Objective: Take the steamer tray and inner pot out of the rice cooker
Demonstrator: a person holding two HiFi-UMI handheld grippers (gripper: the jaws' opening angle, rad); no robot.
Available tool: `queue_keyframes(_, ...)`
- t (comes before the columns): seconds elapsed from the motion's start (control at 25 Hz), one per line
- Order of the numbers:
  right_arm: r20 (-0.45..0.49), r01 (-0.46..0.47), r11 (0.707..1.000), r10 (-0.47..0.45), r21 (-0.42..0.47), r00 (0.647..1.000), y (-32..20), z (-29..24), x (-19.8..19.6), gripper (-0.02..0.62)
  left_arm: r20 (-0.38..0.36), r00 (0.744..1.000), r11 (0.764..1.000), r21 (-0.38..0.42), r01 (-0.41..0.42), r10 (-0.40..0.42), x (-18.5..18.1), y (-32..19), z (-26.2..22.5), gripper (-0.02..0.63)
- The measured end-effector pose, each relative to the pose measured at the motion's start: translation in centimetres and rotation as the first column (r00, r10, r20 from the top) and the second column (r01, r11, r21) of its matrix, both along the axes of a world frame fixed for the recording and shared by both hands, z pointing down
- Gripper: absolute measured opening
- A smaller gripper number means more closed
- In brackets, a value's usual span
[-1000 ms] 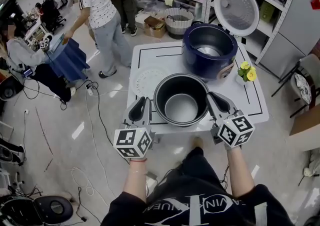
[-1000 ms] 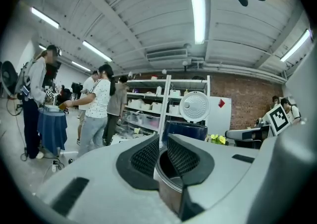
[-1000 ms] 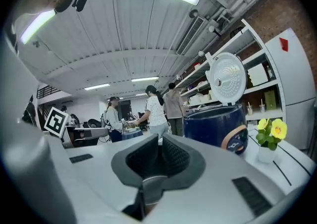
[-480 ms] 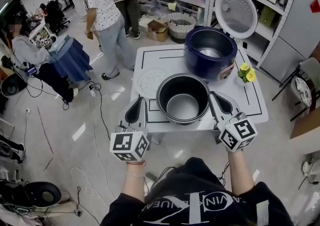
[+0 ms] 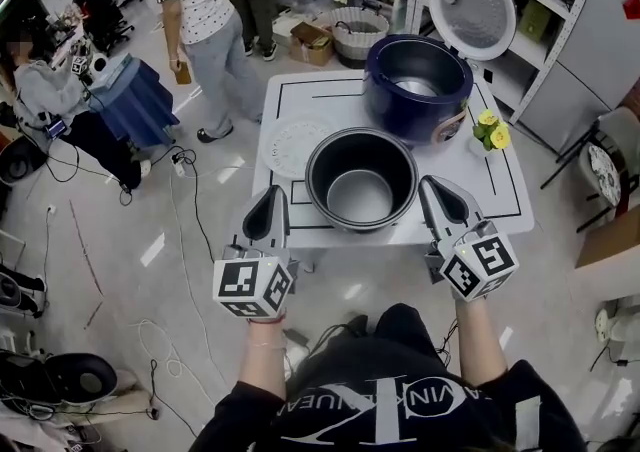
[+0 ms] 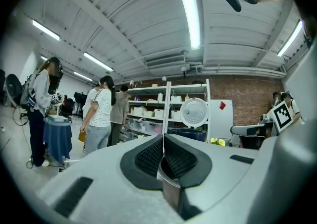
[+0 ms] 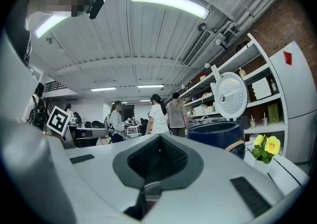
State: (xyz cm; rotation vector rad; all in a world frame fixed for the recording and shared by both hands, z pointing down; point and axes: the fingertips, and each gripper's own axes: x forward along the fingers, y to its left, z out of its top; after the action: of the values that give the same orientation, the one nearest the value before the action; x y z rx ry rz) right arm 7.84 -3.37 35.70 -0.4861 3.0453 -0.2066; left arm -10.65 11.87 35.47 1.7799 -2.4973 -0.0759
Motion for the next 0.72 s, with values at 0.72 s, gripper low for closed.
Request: queue_keyframes(0.72, 0.001, 0.036, 0.999, -0.036, 0.002, 0.999, 1.1, 0.3, 0.7, -0.002, 0.012, 1.000, 1.000, 0.019, 0.007, -0.007, 1.4, 0.8, -0.5, 0.014)
